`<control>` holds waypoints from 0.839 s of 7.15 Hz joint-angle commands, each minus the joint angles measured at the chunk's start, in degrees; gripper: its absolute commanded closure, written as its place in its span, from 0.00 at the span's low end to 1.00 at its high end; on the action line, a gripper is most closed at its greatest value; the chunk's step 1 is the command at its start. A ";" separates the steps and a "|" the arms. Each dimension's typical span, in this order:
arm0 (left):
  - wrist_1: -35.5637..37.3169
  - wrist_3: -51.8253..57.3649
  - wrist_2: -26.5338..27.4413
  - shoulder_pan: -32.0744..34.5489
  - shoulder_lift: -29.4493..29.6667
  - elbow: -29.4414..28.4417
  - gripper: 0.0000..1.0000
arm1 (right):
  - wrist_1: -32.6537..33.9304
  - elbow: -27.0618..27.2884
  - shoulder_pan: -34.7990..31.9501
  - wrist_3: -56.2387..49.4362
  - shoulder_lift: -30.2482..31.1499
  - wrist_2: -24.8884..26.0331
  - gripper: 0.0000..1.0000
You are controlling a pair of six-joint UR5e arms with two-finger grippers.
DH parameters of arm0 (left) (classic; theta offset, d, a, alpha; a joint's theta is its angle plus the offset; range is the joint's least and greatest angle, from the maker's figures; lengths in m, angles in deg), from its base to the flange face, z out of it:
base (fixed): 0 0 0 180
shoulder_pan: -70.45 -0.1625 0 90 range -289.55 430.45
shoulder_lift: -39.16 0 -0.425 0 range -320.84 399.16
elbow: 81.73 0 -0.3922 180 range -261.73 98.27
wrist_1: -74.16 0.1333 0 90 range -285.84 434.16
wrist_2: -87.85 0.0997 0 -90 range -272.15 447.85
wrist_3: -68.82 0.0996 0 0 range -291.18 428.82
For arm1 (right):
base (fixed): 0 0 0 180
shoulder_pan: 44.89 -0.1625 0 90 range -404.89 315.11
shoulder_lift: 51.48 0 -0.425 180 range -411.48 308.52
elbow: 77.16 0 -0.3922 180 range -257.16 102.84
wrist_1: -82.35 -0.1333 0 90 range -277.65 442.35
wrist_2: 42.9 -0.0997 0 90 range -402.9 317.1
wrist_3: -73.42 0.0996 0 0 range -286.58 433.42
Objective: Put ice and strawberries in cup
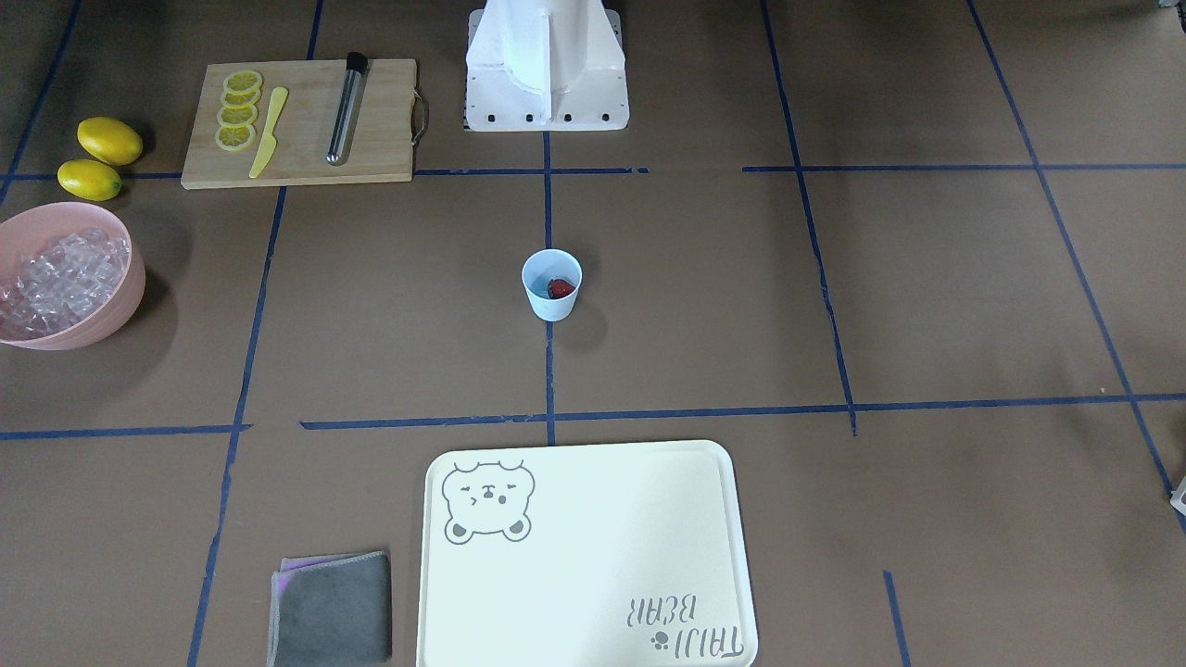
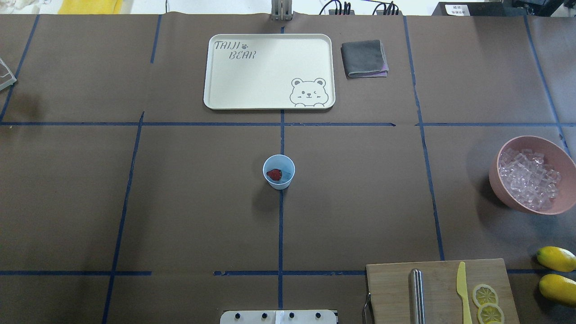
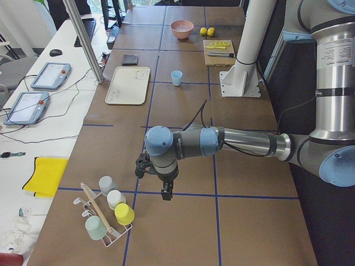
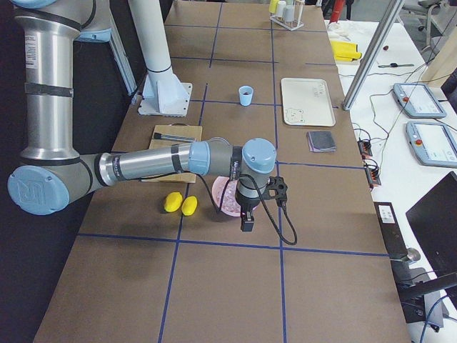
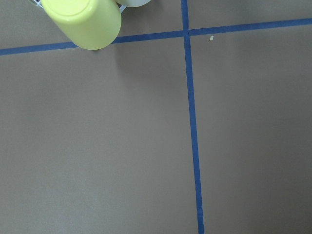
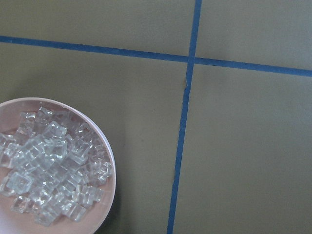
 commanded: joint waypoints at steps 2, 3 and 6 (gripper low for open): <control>-0.07 -0.24 0.00 -1.97 0.10 -0.10 0.00 | -1.94 -0.07 -0.01 0.07 -0.19 -0.08 0.00; -0.07 -0.24 0.00 -2.15 0.45 -0.10 0.00 | -3.09 -0.33 0.07 -0.01 0.25 0.19 0.00; 0.02 -0.32 -0.09 -2.68 0.72 0.51 0.00 | -3.37 -0.51 -0.01 -0.02 0.34 0.10 0.00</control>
